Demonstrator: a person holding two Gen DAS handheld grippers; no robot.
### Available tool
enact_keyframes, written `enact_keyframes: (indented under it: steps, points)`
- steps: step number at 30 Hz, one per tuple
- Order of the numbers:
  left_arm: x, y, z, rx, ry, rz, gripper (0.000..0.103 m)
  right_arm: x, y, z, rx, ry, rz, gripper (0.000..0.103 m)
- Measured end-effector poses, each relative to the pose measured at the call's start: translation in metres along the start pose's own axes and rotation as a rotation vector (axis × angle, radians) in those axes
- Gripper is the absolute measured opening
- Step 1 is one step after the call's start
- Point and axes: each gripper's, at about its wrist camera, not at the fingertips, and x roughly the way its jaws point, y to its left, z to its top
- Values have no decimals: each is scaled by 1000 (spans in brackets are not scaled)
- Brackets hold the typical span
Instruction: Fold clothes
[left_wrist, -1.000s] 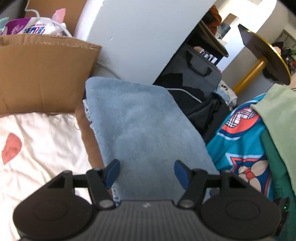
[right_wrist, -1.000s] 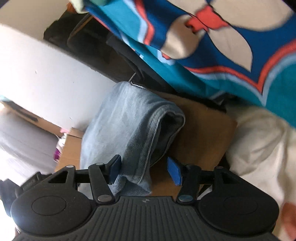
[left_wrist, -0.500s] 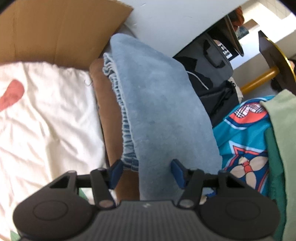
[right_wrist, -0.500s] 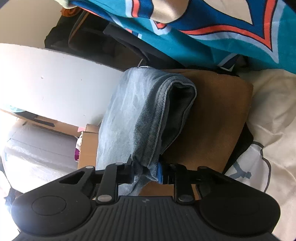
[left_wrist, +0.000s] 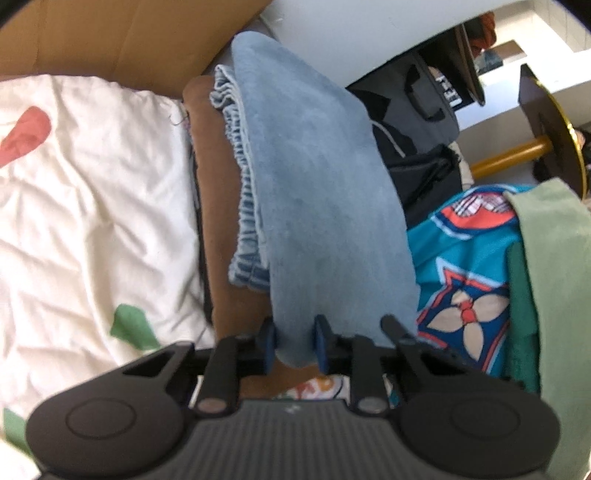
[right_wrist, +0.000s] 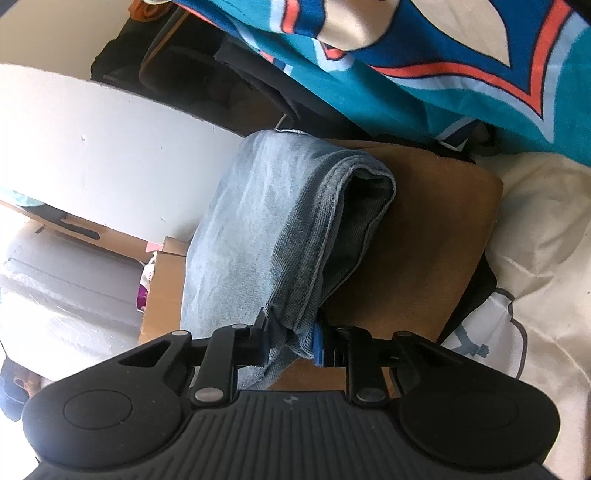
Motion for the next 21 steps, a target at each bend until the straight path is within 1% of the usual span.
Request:
enact_keyframes:
  steps: [1, 2, 3, 4, 5, 8, 11, 13, 14, 15, 16, 17, 18, 19, 20, 21]
  points:
    - [-2, 0, -2, 0, 7, 9, 21, -3, 2, 0, -14, 1, -9, 21]
    - [-5, -1, -5, 7, 15, 21, 17, -5, 4, 0, -30, 2, -16, 21]
    - [-8, -1, -7, 16, 19, 33, 10, -7, 5, 0, -44, 2, -23, 21]
    - [-11, -2, -9, 24, 24, 44, 9, -9, 6, 0, -53, 2, -28, 21]
    - [-14, -2, -10, 26, 27, 47, 3, -11, 8, 0, -61, 1, -34, 21]
    - [-23, -7, -11, 77, 24, 89, 2, -15, 12, 1, -86, 3, -55, 21]
    - [-32, -11, -9, 85, 21, 107, 2, -19, 17, 0, -100, 7, -74, 21]
    - [-38, -15, -5, 91, 20, 129, 4, -24, 20, 0, -104, 12, -97, 21]
    - [-41, -18, -2, 97, 18, 142, 8, -27, 23, 0, -118, 16, -116, 22]
    - [-45, -22, 1, 103, 15, 154, 15, -30, 25, 0, -129, 19, -134, 24]
    - [-52, -26, 4, 111, 0, 154, 19, -33, 28, 0, -128, 25, -143, 24]
    - [-60, -29, 7, 116, -19, 163, 32, -37, 30, 1, -127, 31, -152, 24]
    - [-68, -33, 10, 120, -37, 172, 48, -40, 33, 2, -127, 37, -161, 30]
    - [-76, -35, 13, 121, -54, 193, 56, -43, 38, 3, -134, 43, -177, 37]
    - [-83, -36, 16, 120, -67, 213, 67, -46, 43, 4, -149, 51, -196, 55]
    - [-90, -36, 18, 116, -78, 235, 73, -48, 48, 6, -164, 58, -214, 63]
